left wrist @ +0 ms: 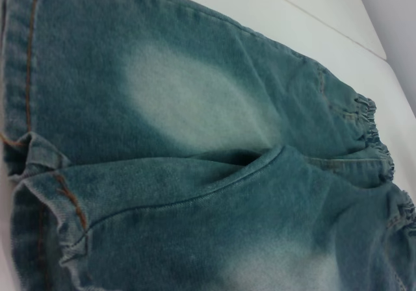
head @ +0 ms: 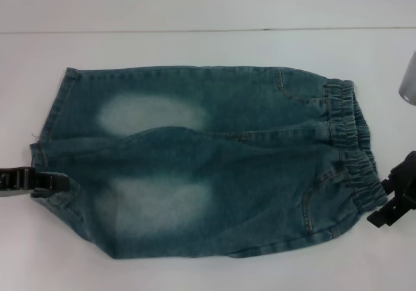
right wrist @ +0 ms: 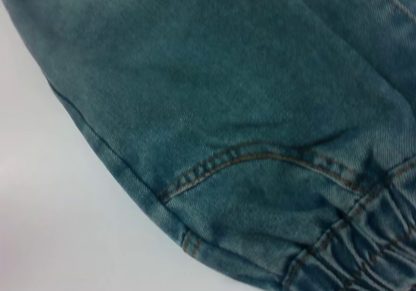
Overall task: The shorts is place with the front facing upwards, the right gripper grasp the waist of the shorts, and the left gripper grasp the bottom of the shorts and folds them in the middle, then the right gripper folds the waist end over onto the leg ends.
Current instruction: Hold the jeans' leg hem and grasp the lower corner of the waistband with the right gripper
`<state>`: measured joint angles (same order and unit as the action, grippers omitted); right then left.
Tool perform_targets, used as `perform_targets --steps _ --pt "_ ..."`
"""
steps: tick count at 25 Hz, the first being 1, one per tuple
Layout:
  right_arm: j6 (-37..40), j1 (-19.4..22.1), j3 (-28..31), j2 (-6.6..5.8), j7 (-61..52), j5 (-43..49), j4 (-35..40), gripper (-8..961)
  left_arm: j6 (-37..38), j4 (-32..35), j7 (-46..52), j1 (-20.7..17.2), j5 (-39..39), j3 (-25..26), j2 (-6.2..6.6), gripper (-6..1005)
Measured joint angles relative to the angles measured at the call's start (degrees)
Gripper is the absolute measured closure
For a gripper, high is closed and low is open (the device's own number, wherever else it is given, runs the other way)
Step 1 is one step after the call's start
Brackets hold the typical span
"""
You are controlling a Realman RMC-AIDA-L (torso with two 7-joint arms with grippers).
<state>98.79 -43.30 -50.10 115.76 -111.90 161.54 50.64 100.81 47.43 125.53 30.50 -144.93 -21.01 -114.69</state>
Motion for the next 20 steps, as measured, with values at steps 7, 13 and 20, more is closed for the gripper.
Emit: perform_targets --steps 7,13,20 --pt "0.1 -0.4 0.3 0.43 1.3 -0.2 0.2 113 -0.2 -0.1 -0.2 0.1 -0.1 0.0 0.04 1000" --pt "0.3 -0.3 0.0 0.56 2.1 -0.2 0.4 211 -0.2 -0.1 -0.2 -0.2 -0.1 0.0 0.02 1000" --pt "0.1 0.0 0.0 0.60 2.0 0.0 0.5 510 -0.2 0.0 0.0 -0.3 0.0 0.0 -0.06 1000"
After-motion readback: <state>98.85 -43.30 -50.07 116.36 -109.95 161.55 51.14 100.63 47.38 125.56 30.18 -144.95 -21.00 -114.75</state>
